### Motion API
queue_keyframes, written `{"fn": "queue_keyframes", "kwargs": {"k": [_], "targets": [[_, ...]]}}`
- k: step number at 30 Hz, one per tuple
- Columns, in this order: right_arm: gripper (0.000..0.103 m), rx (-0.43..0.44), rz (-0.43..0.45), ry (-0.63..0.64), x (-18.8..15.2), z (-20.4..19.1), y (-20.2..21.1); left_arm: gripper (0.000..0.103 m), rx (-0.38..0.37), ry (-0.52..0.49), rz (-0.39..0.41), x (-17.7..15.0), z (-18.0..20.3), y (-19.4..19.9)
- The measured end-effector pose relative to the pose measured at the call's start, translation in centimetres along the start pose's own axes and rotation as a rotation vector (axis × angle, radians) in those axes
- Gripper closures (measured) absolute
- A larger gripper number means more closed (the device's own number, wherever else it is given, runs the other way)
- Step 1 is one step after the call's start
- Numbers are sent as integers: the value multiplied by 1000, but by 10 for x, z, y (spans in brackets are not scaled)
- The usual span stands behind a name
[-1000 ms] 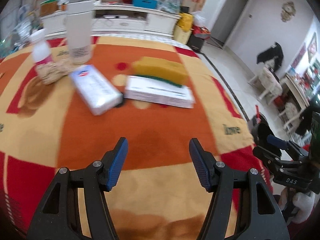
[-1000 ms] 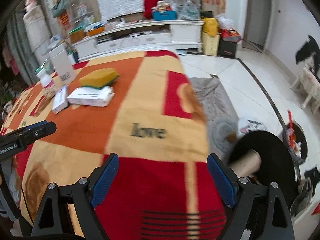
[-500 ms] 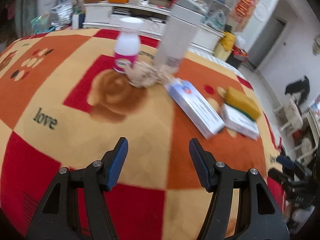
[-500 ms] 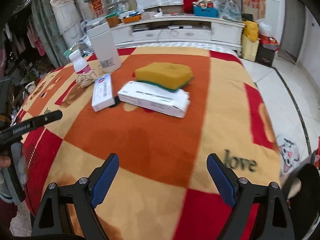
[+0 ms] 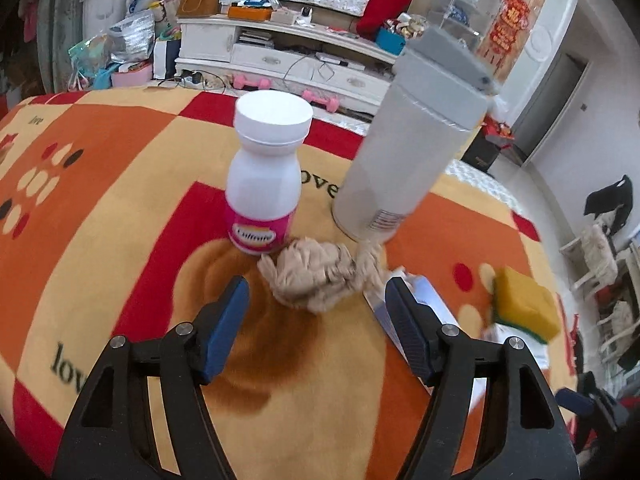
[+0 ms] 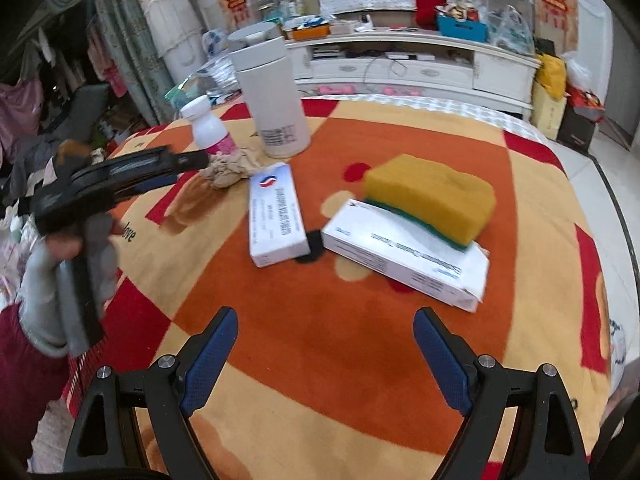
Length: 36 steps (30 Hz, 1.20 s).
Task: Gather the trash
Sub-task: 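Grasp the crumpled tan tissue with the left tool while the right tool grasps the white medicine box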
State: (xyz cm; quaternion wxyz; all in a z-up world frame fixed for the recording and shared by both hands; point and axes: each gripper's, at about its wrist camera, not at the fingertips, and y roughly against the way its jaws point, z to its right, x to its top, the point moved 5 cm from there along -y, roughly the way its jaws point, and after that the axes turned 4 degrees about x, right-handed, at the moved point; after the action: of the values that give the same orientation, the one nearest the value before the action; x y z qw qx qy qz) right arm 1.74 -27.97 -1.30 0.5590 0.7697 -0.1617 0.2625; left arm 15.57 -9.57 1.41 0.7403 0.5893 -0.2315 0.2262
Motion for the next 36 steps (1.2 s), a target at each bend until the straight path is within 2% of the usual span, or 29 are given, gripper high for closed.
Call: {"fn": "queue_keyframes", "kwargs": {"k": [5, 6, 7, 11, 14, 15, 16, 20, 26, 27, 29, 30, 32, 36], "targets": [[15, 13, -4, 10, 11, -3, -12, 34, -7, 43, -14, 9, -4, -21], [15, 17, -6, 17, 14, -6, -15, 42, -10, 49, -26, 9, -6, -26], [15, 19, -7, 23, 15, -8, -16, 65, -9, 49, -47, 8, -7, -31], [15, 24, -10, 66, 29, -22, -30, 72, -50, 56, -62, 6, -14, -28], [15, 27, -4, 100, 40, -31, -40, 78, -41, 55, -60, 3, -24, -13], [15, 24, -7, 110, 45, -33, -45, 94, -38, 51, -60, 1, -29, -6], [15, 22, -15, 118, 50, -36, -52, 95, -29, 47, -61, -3, -35, 0], [16, 15, -38, 127, 63, -39, -77, 95, -42, 42, -82, -21, -49, 19], [29, -18, -99, 128, 72, -38, -113, 92, -91, 17, -85, -39, -53, 33], [35, -3, -118, 118, 70, -38, -119, 87, -95, 5, -84, -40, -51, 33], [41, 0, -119, 121, 68, -40, -122, 63, -119, -18, -80, -42, -47, 34], [48, 4, -121, 135, 66, -43, -121, 47, -140, -23, -80, -41, -46, 34], [53, 19, -135, 147, 59, -48, -117, 44, -173, -40, -74, -43, -42, 36], [54, 39, -148, 132, 43, -50, -100, 44, -147, -80, -79, -42, -39, 32]]}}
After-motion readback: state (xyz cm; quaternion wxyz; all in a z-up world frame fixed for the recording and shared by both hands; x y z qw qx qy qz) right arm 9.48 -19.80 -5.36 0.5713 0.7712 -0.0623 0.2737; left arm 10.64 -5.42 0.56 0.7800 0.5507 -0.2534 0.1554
